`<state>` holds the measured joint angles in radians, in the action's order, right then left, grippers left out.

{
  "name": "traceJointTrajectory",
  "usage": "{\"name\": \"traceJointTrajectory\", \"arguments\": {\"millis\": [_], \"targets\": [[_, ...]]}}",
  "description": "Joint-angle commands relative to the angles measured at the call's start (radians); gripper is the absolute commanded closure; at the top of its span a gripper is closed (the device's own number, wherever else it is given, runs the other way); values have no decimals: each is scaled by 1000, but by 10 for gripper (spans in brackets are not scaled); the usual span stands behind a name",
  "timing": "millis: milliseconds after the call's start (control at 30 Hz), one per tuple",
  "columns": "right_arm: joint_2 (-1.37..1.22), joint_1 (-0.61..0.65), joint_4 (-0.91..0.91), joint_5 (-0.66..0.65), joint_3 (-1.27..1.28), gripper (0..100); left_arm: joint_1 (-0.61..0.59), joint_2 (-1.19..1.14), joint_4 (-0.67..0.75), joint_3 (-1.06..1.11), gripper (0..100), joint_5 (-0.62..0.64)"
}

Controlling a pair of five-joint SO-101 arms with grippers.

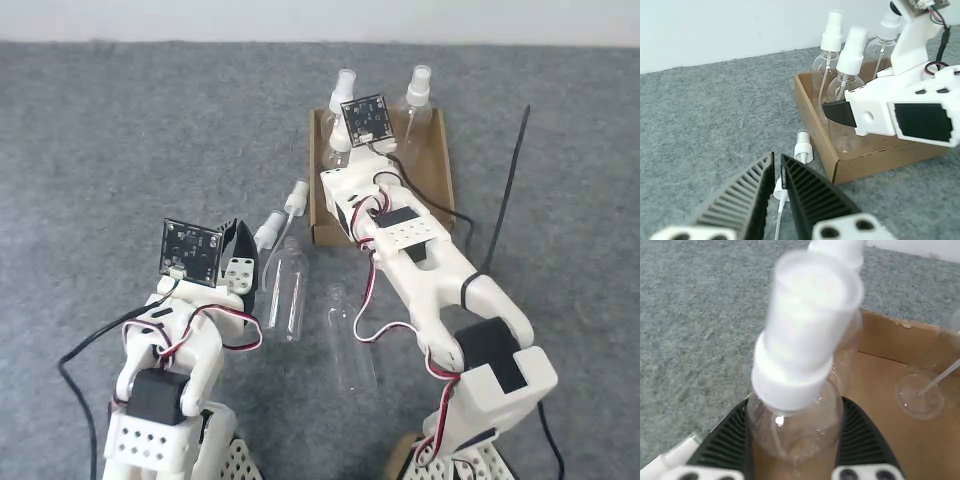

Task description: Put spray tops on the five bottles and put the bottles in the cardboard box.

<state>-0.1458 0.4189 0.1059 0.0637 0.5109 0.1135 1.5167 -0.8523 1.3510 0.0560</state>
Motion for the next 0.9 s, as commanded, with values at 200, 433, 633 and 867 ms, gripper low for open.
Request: {"name": "traceJointTrajectory", "arguments": {"millis": [200, 433, 633, 867], "targets": [[21, -4, -4, -6, -63, 757, -5, 15, 29, -13, 987, 5], [21, -4, -7, -6, -66, 752, -5, 15, 29, -13, 987, 5], [22, -4, -7, -6, -92, 751, -5, 15, 29, -13, 987, 5], [22, -5, -4, -6, -141, 750, -5, 15, 31, -13, 987, 5]]}}
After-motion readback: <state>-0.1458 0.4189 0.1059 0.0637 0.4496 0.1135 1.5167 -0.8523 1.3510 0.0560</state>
